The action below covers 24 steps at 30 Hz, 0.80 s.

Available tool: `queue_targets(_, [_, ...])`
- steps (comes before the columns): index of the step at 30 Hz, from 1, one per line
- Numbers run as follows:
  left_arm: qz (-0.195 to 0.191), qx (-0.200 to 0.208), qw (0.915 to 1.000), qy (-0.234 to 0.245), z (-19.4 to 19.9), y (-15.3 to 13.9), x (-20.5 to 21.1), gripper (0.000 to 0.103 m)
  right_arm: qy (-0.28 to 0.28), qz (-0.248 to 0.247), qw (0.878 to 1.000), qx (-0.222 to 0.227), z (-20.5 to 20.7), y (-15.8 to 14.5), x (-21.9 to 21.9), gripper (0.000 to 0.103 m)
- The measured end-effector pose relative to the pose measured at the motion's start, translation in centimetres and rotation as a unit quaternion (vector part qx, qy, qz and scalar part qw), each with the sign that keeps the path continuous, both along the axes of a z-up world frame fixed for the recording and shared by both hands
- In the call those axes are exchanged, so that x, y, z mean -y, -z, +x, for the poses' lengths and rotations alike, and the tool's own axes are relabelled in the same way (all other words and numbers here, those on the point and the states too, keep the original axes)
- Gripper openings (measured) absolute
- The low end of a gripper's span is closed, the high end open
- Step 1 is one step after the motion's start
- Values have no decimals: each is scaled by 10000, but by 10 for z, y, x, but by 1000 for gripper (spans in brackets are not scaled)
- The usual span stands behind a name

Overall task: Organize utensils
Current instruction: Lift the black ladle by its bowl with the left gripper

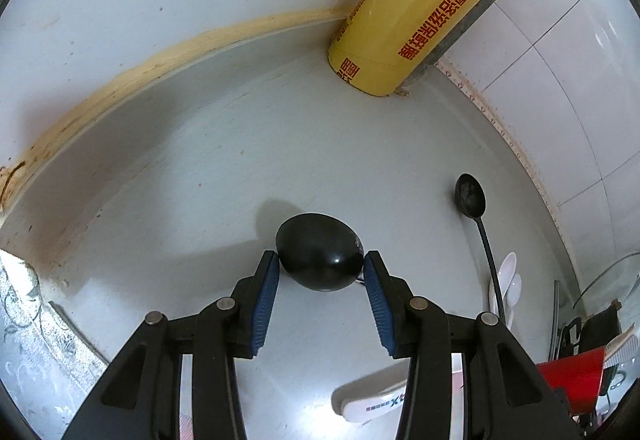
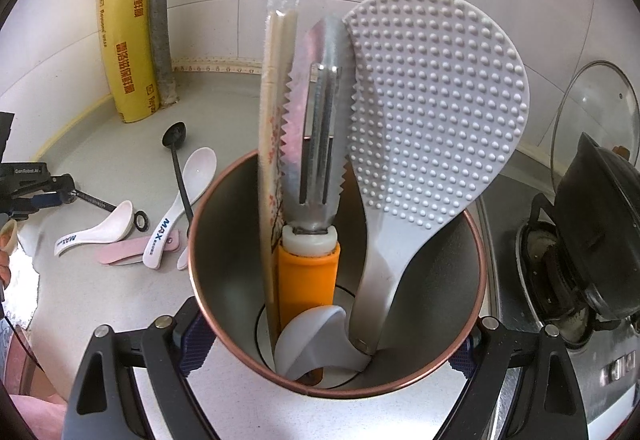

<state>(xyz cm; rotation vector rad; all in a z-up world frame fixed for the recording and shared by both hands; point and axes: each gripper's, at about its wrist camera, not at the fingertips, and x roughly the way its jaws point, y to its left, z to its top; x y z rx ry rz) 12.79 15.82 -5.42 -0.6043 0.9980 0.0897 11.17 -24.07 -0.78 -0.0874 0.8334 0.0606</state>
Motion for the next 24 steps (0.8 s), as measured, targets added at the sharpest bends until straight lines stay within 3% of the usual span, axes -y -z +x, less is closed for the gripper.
queue_targets(8, [101, 40, 9999, 25, -5, -2, 2, 45, -3, 8, 10000, 2, -3, -2, 1, 93])
queue_targets(20, [15, 965, 9939, 542, -9, -27, 19, 44, 2, 15, 10000, 14, -6, -4, 2, 93])
queue_targets(24, [226, 1175, 9886, 915, -6, -33, 34, 44, 2, -2, 10000, 10, -7, -5, 2, 93])
